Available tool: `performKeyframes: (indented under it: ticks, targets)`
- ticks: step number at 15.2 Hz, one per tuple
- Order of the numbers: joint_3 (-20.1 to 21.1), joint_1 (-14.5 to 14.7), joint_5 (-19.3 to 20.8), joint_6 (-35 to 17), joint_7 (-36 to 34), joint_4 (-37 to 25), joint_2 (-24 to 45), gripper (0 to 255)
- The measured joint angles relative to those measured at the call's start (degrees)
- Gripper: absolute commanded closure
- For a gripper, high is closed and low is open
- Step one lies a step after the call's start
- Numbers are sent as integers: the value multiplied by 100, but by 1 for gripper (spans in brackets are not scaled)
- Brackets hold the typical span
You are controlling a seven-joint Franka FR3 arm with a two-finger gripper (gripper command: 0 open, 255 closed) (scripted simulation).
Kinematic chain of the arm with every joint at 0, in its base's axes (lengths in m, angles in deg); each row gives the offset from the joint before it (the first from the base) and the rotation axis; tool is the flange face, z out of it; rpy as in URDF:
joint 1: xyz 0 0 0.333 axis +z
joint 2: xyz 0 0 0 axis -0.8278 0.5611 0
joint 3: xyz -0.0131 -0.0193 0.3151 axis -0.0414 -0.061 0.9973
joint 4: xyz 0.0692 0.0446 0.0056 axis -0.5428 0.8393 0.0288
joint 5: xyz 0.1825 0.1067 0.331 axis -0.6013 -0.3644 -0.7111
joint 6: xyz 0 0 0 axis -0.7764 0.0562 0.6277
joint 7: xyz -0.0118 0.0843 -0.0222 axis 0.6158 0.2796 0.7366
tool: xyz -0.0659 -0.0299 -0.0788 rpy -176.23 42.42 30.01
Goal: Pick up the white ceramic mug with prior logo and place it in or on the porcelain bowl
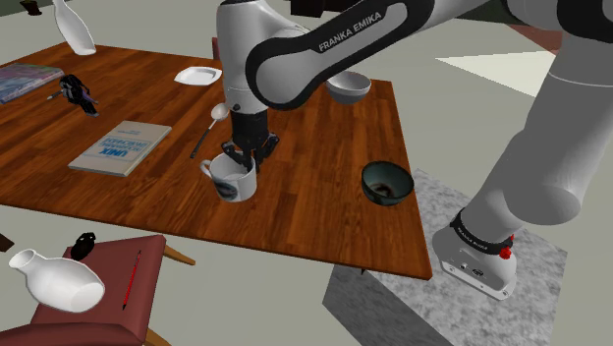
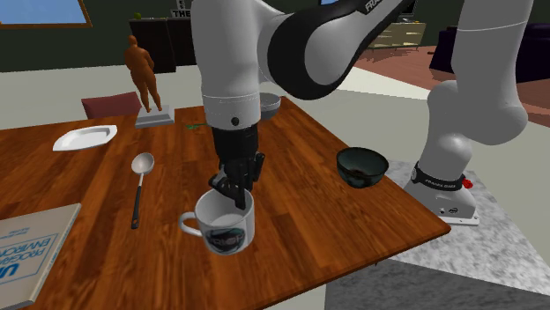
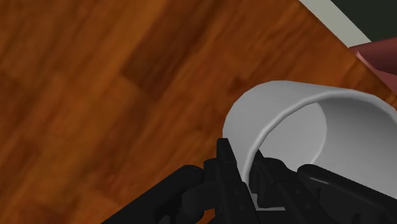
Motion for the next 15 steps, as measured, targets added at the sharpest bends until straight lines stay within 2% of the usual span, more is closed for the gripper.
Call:
performKeyframes:
  ticks: [15]
  targets:
    - [37,-43,-159,1062,42,-717,-374,255]
